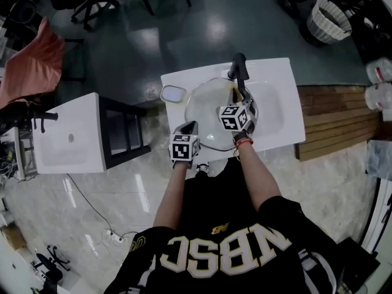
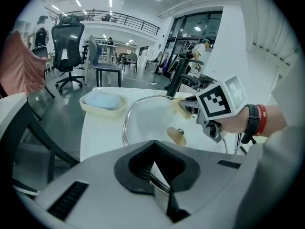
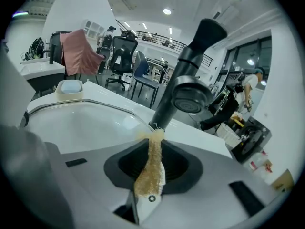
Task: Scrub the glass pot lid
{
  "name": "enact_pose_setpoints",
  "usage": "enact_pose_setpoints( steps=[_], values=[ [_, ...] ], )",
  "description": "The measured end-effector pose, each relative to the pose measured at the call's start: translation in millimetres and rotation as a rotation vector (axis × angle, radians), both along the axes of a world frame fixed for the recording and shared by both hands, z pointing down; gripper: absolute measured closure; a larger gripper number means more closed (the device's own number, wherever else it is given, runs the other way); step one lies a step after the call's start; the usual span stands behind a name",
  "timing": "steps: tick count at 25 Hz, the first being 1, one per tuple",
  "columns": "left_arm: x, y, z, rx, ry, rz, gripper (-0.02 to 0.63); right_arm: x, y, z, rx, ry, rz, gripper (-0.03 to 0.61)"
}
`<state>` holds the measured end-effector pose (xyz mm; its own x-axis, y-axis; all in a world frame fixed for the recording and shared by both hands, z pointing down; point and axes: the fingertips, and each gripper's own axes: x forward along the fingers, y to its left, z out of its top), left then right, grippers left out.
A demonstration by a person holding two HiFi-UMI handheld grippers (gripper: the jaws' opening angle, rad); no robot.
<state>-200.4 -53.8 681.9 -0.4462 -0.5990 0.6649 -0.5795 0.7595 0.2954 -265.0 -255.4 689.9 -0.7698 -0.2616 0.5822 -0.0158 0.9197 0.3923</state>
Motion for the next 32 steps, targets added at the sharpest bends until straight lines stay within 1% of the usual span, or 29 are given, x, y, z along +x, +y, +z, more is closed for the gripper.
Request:
enact_pose_setpoints(
  steps=[4,8,16,20,24,29,32],
  values=[
    [-0.3,1.5,1.0,0.0,-0.001,0.005,0.601,11.7,-11.7,1.5,0.017,0.047,0.022,0.503],
    [-3.8,0.6,1.3,0.022,0.016,-0.007,0.601,26.1,-25.6,1.7,0.046,0.094,0.036,0.503],
    [-7.1,-0.1,2.7,0.055,0.034,-0.013,0.601,65.2,-32.7,8.6,0.055,0.224,0.016,0.508],
    [-8.3,-0.4,1.6,0.067,0.032,-0.01,0.601,87.8,-29.8,10.9,0.06,0.276,-0.017,0.509],
    [-8.4,-1.7,0.9,0.083,0.026,-0.001,0.601,102.4,-21.7,13.8,0.009,0.331,-0.055,0.509],
    [-7.8,-3.4,1.0,0.082,0.029,0.001,0.601,121.6,3.4,14.0,-0.054,0.452,-0.165,0.509],
    [-7.8,-3.2,0.9,0.082,0.032,0.005,0.601,130.8,23.4,16.2,-0.088,0.498,-0.232,0.506]
  ],
)
